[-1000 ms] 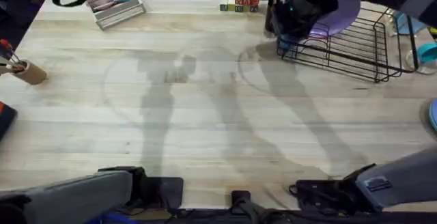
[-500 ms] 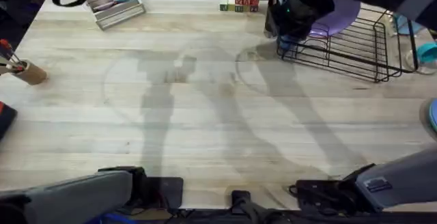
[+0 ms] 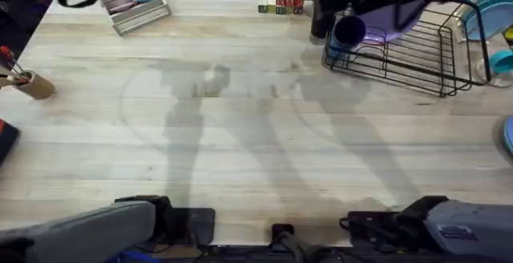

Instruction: Pick up the cup on the table and put them onto the rack.

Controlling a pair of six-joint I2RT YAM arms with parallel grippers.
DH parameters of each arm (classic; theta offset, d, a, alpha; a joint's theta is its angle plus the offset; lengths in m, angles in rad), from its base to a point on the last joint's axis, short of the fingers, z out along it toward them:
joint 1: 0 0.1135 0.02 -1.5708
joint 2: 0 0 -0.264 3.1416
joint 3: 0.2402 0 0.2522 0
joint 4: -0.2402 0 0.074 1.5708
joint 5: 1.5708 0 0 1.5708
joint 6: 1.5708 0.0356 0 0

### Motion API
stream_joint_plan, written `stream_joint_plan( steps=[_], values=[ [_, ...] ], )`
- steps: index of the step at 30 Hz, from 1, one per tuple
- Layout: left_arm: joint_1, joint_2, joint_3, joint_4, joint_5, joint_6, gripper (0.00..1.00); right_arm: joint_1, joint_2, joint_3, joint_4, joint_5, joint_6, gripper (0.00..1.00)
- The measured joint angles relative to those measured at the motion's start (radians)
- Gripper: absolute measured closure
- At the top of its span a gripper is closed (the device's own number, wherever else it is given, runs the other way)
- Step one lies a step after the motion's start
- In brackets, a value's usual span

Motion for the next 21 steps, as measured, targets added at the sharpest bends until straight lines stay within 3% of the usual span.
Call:
stream_joint_plan(
  steps=[13, 21],
  values=[
    [0.000, -0.165, 0.000, -0.005, -0.090, 0.000, 0.007, -0.174, -0.223, 0.002, -0.120, 0.005, 0.107, 0.006],
    [0.000, -0.176, 0.000, -0.059, -0.097, 0.000, 0.007, -0.212, -0.301, 0.003, -0.130, 0.008, 0.115, 0.006]
  ],
)
